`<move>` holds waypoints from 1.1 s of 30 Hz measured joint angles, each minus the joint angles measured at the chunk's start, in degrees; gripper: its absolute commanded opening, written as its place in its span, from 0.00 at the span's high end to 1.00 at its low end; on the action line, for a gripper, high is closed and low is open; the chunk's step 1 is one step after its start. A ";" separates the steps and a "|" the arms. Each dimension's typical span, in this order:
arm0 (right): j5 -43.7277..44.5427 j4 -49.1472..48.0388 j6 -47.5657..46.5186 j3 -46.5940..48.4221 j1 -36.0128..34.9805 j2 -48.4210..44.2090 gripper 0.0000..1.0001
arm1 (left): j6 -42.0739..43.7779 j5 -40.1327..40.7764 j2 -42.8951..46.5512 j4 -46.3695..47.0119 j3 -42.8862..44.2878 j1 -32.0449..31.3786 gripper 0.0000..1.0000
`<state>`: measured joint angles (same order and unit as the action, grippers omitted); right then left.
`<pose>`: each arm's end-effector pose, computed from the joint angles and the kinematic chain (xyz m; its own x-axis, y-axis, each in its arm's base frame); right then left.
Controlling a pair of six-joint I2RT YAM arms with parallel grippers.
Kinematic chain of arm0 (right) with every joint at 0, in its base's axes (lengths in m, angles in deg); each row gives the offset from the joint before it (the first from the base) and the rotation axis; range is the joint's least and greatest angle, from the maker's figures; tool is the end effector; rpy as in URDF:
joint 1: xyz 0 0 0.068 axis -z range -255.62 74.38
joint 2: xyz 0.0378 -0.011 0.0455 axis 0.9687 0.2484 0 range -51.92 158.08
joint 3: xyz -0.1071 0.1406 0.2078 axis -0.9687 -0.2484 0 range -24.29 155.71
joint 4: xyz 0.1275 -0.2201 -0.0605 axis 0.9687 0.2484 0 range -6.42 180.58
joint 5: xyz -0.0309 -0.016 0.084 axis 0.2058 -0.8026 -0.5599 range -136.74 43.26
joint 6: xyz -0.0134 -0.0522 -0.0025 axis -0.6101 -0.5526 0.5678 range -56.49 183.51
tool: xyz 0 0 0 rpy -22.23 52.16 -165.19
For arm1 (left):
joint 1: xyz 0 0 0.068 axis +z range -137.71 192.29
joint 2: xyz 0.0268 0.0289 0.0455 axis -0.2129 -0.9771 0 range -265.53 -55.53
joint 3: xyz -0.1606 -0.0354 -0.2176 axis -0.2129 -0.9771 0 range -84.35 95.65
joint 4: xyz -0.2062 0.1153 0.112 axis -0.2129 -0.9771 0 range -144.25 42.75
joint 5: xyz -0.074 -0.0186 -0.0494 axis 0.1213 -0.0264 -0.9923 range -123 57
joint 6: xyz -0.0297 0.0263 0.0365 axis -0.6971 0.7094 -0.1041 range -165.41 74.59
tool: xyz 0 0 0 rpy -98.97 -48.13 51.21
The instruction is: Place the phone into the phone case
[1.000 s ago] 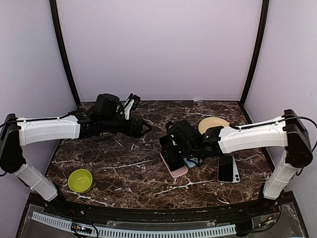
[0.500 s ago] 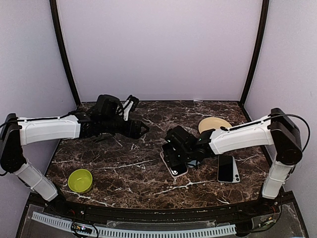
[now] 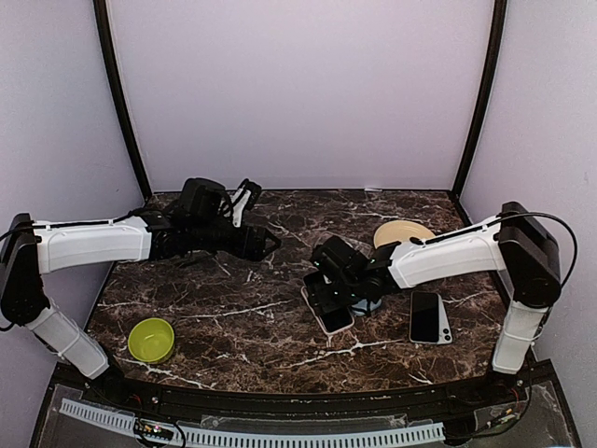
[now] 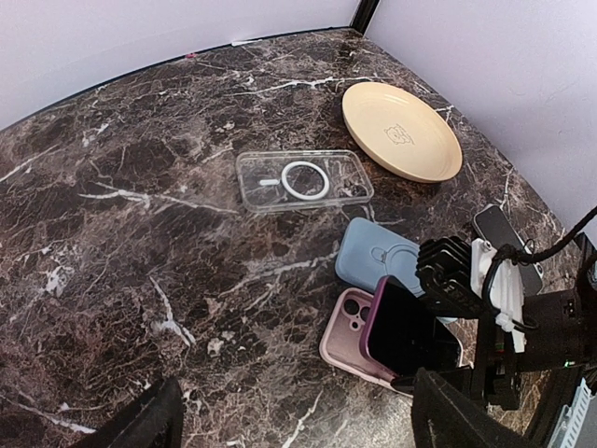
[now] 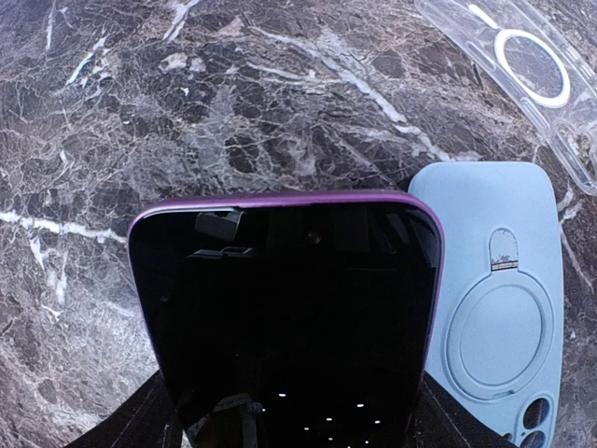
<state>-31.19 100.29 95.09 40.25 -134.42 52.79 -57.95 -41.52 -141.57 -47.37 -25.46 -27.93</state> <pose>0.2010 0.3134 0.1659 -0.7613 -0.2834 -0.5831 -0.4103 0.9070 0.0948 0.2594 -0.2263 0.2684 -0.5018 0.1433 -0.8530 0.6457 0.7183 -0.2592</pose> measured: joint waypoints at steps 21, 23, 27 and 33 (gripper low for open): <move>-0.28 9.25 4.11 6.60 0.33 5.07 0.36 | 0.20 -0.02 0.00 -0.04 0.00 0.37 0.13; -0.04 10.38 4.35 7.50 0.31 5.62 0.32 | 0.22 -0.02 0.00 -0.04 0.00 0.39 0.13; 0.15 11.72 4.68 8.55 0.31 6.19 0.22 | 0.35 -0.02 0.00 -0.04 0.00 0.52 0.13; 0.74 13.70 5.18 9.51 0.31 6.60 0.12 | 0.44 -0.02 0.00 -0.07 0.00 0.72 0.13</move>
<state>-30.44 114.00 100.27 49.75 -134.12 59.39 -57.51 -41.54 -141.57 -47.44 -25.46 -27.21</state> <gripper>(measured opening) 0.824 0.866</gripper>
